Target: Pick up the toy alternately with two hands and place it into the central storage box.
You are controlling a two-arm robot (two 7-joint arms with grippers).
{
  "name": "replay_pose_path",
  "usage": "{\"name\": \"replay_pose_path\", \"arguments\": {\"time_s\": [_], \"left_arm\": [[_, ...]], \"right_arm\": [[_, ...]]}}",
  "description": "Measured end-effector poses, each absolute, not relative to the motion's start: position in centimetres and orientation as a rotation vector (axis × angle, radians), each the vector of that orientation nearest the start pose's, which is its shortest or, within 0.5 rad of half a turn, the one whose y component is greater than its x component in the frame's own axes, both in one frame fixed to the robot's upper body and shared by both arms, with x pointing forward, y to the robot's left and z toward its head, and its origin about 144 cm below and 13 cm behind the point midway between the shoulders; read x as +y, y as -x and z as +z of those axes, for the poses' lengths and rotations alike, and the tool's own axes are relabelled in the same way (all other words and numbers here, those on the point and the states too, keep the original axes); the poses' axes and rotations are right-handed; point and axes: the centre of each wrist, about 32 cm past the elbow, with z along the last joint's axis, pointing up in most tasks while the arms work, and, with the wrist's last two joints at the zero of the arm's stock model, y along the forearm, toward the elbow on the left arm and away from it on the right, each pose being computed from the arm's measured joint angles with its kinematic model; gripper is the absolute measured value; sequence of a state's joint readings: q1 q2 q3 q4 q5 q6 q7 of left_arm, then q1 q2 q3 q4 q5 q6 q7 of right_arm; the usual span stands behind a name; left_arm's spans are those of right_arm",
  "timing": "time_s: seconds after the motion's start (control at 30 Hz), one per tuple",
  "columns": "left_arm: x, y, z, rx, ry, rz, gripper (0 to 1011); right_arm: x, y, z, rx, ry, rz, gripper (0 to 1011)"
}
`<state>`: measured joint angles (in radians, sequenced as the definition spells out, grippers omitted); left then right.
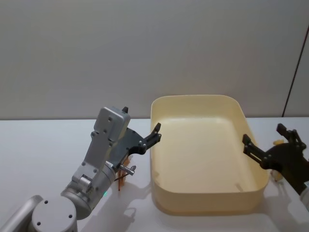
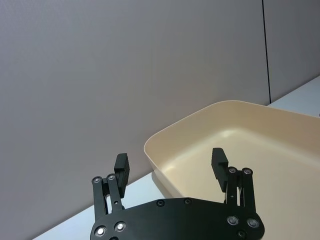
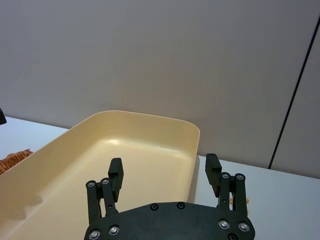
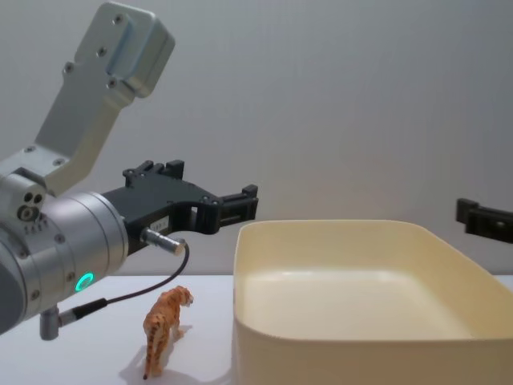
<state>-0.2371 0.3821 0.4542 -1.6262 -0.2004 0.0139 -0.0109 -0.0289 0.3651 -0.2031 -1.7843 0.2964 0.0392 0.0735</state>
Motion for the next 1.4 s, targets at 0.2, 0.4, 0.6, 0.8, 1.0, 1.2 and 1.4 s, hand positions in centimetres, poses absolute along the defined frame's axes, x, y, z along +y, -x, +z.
{"name": "replay_pose_path", "arguments": {"time_s": [0.2, 0.4, 0.6, 0.8, 1.0, 1.2, 1.4], "left_arm": [[19.8, -49.2, 120.4, -0.268, -0.061, 1.124, 1001], [19.8, -49.2, 120.4, -0.268, -0.061, 1.124, 1001], [19.8, -49.2, 120.4, -0.268, -0.061, 1.124, 1001], [19.8, -49.2, 120.4, -0.268, -0.061, 1.124, 1001], [19.8, -49.2, 120.4, -0.268, -0.061, 1.124, 1001], [19.8, -49.2, 120.4, -0.268, -0.061, 1.124, 1001], [19.8, -49.2, 120.4, -0.268, -0.061, 1.124, 1001]], "right_arm": [[-25.7, -43.1, 119.4, -0.081, -0.002, -1.267, 1001], [-26.5, -42.0, 119.4, -0.061, 0.008, -1.310, 1001], [-27.6, -40.9, 119.1, -0.028, 0.034, -1.377, 1001], [-28.7, -40.2, 118.6, 0.002, 0.065, -1.434, 1001], [-29.6, -39.9, 117.9, 0.030, 0.099, -1.480, 1001], [-30.3, -40.0, 117.3, 0.050, 0.132, -1.509, 1001], [-30.6, -40.6, 116.9, 0.062, 0.158, -1.505, 1001]]}}
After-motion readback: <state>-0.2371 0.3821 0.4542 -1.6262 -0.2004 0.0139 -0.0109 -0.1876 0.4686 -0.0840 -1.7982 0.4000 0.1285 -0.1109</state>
